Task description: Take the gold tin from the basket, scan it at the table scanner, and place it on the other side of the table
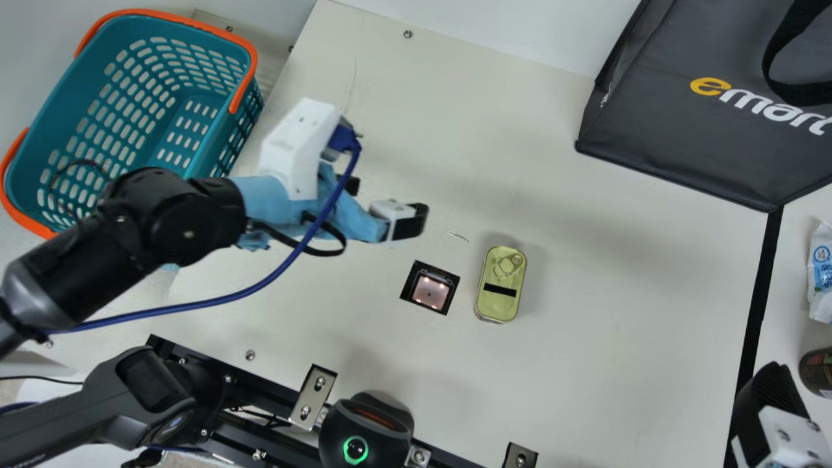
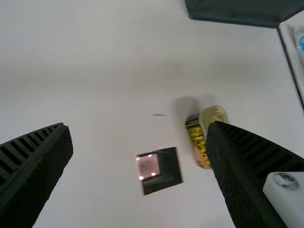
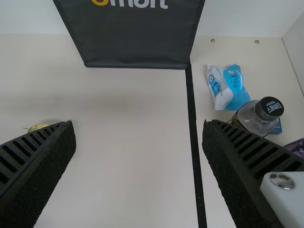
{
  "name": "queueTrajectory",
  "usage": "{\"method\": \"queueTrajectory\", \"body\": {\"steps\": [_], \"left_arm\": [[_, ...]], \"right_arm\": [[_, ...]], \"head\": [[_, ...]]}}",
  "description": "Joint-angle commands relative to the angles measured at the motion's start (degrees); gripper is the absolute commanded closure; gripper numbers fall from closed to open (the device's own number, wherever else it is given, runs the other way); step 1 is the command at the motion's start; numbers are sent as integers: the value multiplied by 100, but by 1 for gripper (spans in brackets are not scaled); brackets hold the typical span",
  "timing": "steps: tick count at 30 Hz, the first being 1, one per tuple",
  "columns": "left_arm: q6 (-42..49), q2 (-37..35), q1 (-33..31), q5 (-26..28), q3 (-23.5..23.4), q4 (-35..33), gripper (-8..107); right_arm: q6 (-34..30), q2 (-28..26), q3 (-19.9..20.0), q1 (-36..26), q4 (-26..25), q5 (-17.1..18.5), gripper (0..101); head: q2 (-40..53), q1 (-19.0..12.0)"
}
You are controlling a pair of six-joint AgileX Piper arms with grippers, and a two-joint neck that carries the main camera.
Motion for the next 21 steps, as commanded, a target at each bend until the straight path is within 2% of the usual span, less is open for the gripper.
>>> {"method": "queueTrajectory", "body": {"steps": [1,10,18,21], "left_arm": [[586,-188,301,199,-1,81,9],[990,-864,934,855,-189,564,9],[796,-1348,1073,1410,-658,1042,9],[713,-1487,1070,1589,-868,1241,9]], "right_arm": [[0,0,0,0,0,0,6],[0,0,0,0,0,0,6],[0,0,0,0,0,-5,6],[0,0,0,0,0,-5,6]], "head": [[23,-148],[23,-148],[23,-148],[-378,-148]]}}
